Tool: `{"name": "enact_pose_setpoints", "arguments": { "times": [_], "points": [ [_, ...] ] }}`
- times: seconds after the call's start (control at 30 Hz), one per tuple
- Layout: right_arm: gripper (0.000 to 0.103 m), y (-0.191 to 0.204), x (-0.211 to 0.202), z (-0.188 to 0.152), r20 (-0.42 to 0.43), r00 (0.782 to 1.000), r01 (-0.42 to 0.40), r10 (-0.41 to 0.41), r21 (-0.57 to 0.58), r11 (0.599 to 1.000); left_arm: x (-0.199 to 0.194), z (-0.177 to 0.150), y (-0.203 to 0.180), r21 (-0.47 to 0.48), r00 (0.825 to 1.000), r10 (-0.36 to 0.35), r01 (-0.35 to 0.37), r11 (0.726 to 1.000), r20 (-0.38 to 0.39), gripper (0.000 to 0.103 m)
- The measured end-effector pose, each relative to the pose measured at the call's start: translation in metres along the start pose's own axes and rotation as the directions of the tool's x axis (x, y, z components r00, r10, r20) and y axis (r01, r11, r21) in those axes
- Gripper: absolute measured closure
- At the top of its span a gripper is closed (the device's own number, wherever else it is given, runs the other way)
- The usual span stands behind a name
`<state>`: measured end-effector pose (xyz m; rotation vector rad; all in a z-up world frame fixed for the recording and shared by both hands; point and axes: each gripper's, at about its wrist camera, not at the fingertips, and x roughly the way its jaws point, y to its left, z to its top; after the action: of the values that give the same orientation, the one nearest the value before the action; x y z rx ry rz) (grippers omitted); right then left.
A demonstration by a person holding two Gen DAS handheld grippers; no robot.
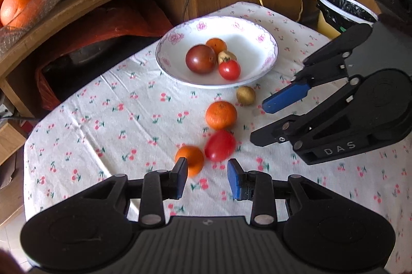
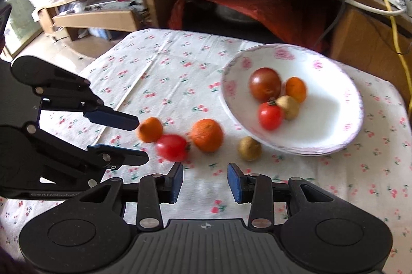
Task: Organize fruits
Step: 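Grasp a cherry tomato with the right tool while the left tool grasps a tangerine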
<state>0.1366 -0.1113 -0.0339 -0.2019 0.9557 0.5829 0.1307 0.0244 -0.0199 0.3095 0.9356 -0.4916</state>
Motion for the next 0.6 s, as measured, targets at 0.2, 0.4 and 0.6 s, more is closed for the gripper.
{"name": "enact_pose_setpoints", "arguments": {
  "times": [0.2,0.4,0.6],
  "points": [
    [0.065,0.014,0.012,0.003,0.001,0.999,-0.037,0.037,-0.016,0.999,-0.004,-0.018,0.010,-0.022,1.000,-0.005,0.005,1.000,-0.017,0.060],
    [0.065,0.020,0.026,0.005,0.016,0.999,-0.034,0.034,-0.002,0.999,-0.006,-0.024,0.018,-0.051,1.000,0.002,-0.003,0.999,-0.011,0.060],
    [0.068,0.024,0.031,0.006,0.042,0.999,-0.029,0.029,-0.013,1.000,-0.002,-0.017,0.017,-0.041,1.000,0.007,-0.007,0.999,0.002,0.060]
  ]
}}
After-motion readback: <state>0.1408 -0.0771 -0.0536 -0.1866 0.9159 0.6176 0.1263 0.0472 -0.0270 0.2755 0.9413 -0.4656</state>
